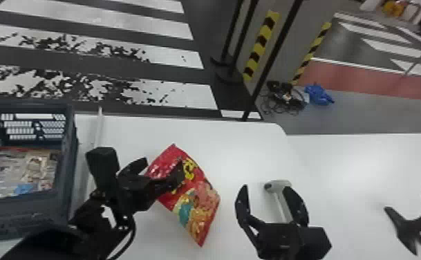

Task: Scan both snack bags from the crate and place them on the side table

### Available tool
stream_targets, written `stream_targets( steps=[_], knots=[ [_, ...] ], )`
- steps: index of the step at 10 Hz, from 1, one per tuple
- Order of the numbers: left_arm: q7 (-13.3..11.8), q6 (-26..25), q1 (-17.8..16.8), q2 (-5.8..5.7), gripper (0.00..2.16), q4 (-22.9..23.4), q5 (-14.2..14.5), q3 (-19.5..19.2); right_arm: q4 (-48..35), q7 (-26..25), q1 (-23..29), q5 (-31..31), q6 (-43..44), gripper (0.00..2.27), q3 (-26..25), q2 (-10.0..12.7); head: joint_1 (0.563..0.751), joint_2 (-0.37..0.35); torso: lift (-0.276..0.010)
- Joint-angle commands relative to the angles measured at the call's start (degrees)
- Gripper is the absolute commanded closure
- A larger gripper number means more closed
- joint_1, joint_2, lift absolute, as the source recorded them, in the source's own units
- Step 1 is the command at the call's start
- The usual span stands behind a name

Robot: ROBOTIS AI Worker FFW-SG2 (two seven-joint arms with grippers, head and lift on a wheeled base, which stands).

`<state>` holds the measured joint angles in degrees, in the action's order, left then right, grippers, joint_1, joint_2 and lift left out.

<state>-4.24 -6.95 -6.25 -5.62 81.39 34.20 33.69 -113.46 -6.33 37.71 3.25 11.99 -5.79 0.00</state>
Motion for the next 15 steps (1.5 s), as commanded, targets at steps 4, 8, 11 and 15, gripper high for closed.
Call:
stream_targets(
  steps=[4,8,11,15],
  knots=[
    [6.52,-18.32,8.36,-0.09,0.02,23.38,-34.99,0.76,0.0,0.0,-0.27,-0.18,0.0,0.08,-0.09,0.05,0.695,-0.35,-0.098],
    [9.78,-12.7,16.89,-5.71,0.02,37.61,-36.31,-5.92,0.09,0.09,-0.71,-0.35,-1.41,0.08,-0.09,0.05,0.695,-0.35,-0.098],
    [8.99,-2.68,23.57,-8.7,0.02,41.39,-35.61,-14.88,0.61,1.32,-2.55,-0.35,-3.69,0.08,-0.71,0.05,0.695,-0.323,-0.098],
    [6.7,0.66,30.6,-9.58,0.01,44.03,-32.8,-25.34,0.17,5.45,-6.86,-3.96,-19.16,0.08,-1.41,0.05,0.695,-0.221,-0.098]
  ],
)
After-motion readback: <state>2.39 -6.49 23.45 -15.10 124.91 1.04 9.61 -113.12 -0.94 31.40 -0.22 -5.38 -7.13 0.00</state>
